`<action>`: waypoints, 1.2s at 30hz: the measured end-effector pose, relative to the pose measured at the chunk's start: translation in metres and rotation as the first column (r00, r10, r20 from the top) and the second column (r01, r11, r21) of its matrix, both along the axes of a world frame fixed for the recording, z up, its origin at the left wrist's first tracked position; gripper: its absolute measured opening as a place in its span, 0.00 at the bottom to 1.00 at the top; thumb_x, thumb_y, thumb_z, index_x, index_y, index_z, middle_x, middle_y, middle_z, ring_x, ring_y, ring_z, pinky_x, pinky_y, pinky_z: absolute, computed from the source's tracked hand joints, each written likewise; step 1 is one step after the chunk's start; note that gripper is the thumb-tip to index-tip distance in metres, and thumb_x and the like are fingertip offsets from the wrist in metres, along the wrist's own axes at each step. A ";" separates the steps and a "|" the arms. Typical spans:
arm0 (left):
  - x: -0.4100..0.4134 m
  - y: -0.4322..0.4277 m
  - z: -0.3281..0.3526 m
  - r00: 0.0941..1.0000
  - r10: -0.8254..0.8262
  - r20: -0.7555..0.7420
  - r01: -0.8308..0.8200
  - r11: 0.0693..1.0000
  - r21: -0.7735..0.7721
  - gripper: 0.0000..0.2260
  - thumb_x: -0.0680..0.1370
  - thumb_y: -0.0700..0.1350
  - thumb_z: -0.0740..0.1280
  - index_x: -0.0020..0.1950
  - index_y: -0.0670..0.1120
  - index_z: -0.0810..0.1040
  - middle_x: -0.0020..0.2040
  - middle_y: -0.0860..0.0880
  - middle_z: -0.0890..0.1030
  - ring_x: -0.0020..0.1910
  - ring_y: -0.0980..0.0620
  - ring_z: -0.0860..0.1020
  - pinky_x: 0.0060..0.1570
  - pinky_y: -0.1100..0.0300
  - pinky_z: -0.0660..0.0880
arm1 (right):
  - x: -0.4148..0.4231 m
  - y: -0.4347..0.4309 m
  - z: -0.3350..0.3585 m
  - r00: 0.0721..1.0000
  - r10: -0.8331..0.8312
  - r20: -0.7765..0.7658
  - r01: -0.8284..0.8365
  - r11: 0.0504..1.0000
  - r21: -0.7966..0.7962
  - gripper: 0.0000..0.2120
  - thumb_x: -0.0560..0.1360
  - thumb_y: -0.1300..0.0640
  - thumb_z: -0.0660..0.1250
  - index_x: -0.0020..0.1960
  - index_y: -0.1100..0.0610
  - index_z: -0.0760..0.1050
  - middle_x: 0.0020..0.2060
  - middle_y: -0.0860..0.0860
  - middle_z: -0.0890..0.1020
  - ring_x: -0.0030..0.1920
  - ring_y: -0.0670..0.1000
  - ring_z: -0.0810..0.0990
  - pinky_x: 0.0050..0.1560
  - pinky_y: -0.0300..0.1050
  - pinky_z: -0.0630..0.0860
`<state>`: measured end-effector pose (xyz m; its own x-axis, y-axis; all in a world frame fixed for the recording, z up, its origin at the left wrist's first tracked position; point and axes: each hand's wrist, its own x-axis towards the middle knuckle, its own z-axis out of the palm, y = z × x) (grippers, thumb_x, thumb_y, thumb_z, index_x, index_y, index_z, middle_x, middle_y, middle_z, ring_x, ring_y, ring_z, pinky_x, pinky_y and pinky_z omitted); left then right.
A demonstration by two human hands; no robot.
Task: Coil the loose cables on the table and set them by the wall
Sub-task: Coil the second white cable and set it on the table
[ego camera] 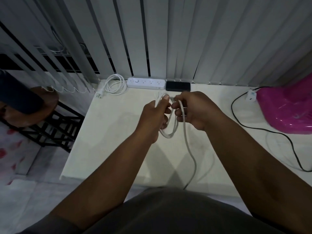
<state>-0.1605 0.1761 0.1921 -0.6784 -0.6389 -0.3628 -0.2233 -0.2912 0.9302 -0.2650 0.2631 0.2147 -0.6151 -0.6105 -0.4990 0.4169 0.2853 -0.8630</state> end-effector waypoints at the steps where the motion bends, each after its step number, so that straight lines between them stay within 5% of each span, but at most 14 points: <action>1: 0.000 0.001 -0.001 1.000 0.004 0.004 -0.004 1.000 -0.003 0.19 0.79 0.55 0.63 0.48 0.39 0.80 0.35 0.48 0.80 0.22 0.55 0.69 0.23 0.64 0.65 | 0.002 0.000 0.002 0.999 0.035 -0.034 -0.035 0.999 0.007 0.08 0.76 0.63 0.62 0.45 0.66 0.79 0.34 0.57 0.80 0.28 0.51 0.76 0.31 0.43 0.78; 6: 0.000 0.006 -0.008 0.995 -0.096 0.018 0.096 0.995 -0.012 0.19 0.79 0.58 0.61 0.48 0.43 0.81 0.31 0.52 0.79 0.28 0.55 0.74 0.24 0.62 0.67 | 0.007 0.003 -0.003 0.930 0.109 -0.352 -0.088 0.993 0.074 0.10 0.77 0.64 0.68 0.57 0.65 0.80 0.37 0.60 0.85 0.34 0.53 0.86 0.39 0.47 0.85; 10: -0.003 0.005 -0.011 0.988 -0.152 0.011 0.151 0.986 0.068 0.18 0.79 0.59 0.60 0.50 0.47 0.81 0.35 0.51 0.81 0.31 0.55 0.75 0.27 0.62 0.67 | 0.003 0.010 -0.006 0.858 0.080 -0.507 -0.024 0.993 0.115 0.04 0.73 0.60 0.72 0.47 0.59 0.84 0.30 0.54 0.85 0.31 0.51 0.86 0.33 0.45 0.84; 14: -0.007 0.007 -0.017 0.992 -0.106 -0.074 0.122 0.958 0.258 0.14 0.80 0.56 0.61 0.52 0.48 0.79 0.38 0.50 0.84 0.36 0.54 0.80 0.29 0.62 0.67 | 0.003 0.012 -0.006 0.666 0.324 -0.672 -0.162 0.942 0.294 0.08 0.78 0.56 0.67 0.53 0.49 0.85 0.36 0.41 0.84 0.29 0.47 0.84 0.31 0.42 0.83; 17: -0.009 0.000 -0.020 0.997 0.000 -0.076 0.024 0.952 0.306 0.11 0.80 0.53 0.63 0.48 0.47 0.79 0.35 0.52 0.83 0.35 0.55 0.80 0.28 0.62 0.68 | 0.007 0.014 -0.008 0.695 0.427 -0.579 -0.306 0.904 0.300 0.17 0.80 0.60 0.63 0.63 0.42 0.78 0.40 0.41 0.81 0.31 0.49 0.85 0.33 0.46 0.84; 20: -0.013 -0.006 -0.020 0.995 0.038 -0.092 -0.006 0.943 0.333 0.11 0.80 0.52 0.64 0.46 0.45 0.79 0.33 0.52 0.82 0.29 0.55 0.77 0.31 0.60 0.69 | 0.016 0.017 -0.016 0.853 0.214 -0.475 -0.170 0.976 0.134 0.25 0.76 0.57 0.70 0.69 0.41 0.69 0.38 0.51 0.80 0.29 0.53 0.85 0.30 0.48 0.84; 23: -0.022 -0.007 -0.015 0.985 0.075 -0.154 -0.010 0.922 0.387 0.14 0.79 0.54 0.63 0.40 0.46 0.76 0.29 0.51 0.77 0.28 0.54 0.75 0.36 0.57 0.72 | 0.019 0.021 -0.025 0.874 0.088 -0.479 -0.042 0.994 0.105 0.22 0.73 0.46 0.72 0.62 0.47 0.65 0.31 0.52 0.81 0.25 0.52 0.83 0.25 0.41 0.80; 26: -0.027 -0.021 -0.003 0.954 0.180 -0.238 -0.049 0.880 0.472 0.17 0.80 0.57 0.61 0.36 0.48 0.69 0.24 0.54 0.66 0.22 0.56 0.67 0.29 0.61 0.71 | 0.023 0.038 -0.048 0.803 0.286 -0.523 -0.232 0.958 0.168 0.16 0.73 0.37 0.66 0.52 0.45 0.69 0.26 0.52 0.82 0.23 0.51 0.80 0.25 0.38 0.75; 29: -0.023 -0.049 0.010 0.939 0.201 -0.278 -0.039 0.868 0.494 0.20 0.78 0.62 0.59 0.34 0.50 0.67 0.21 0.56 0.60 0.18 0.59 0.58 0.22 0.66 0.60 | 0.027 0.072 -0.085 0.748 0.404 -0.526 -0.398 0.908 0.131 0.10 0.76 0.41 0.65 0.48 0.47 0.71 0.28 0.49 0.77 0.27 0.46 0.76 0.28 0.42 0.77; 36: -0.001 -0.086 0.020 0.894 0.101 -0.436 0.160 0.837 0.523 0.22 0.80 0.62 0.55 0.34 0.48 0.71 0.20 0.54 0.62 0.17 0.58 0.58 0.21 0.64 0.53 | 0.008 0.138 -0.148 0.818 0.541 -0.194 -0.469 0.824 0.319 0.28 0.74 0.30 0.58 0.37 0.53 0.77 0.29 0.51 0.81 0.32 0.49 0.81 0.40 0.42 0.75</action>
